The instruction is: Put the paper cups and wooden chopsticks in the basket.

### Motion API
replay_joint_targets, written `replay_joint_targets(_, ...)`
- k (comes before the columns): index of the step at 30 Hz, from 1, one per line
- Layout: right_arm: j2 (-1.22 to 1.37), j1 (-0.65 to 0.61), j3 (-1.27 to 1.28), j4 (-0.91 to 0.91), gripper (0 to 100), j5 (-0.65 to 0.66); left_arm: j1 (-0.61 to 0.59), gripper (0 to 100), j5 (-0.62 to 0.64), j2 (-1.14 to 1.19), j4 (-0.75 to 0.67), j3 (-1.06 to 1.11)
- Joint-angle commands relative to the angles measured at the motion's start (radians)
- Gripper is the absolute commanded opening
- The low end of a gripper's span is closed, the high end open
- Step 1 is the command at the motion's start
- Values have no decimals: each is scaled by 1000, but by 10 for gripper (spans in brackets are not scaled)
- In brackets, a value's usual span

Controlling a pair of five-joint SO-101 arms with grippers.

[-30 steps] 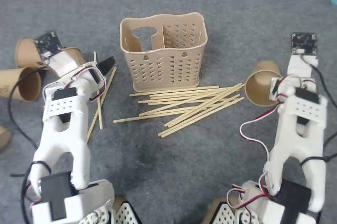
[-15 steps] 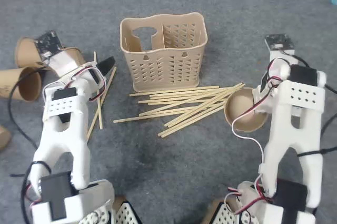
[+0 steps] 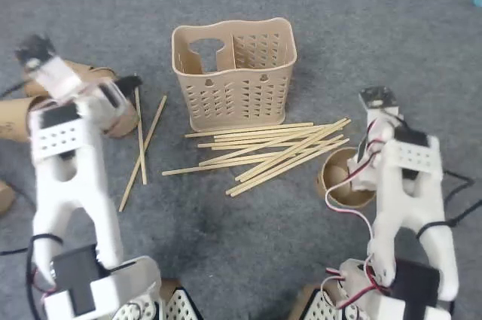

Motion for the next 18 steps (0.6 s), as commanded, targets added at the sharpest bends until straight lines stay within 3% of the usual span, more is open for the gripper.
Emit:
replay_joint_targets(1, -38, -4, 118, -185, 8, 12, -55, 382, -8, -8, 149, -185)
replay_joint_targets(8, -38, -1, 126, -171, 8, 12, -109, 382, -126, -8, 292, -288)
replay_joint_targets(18, -38, -4, 127, -168, 8, 21, -299, 382, -316, -8, 233, -289)
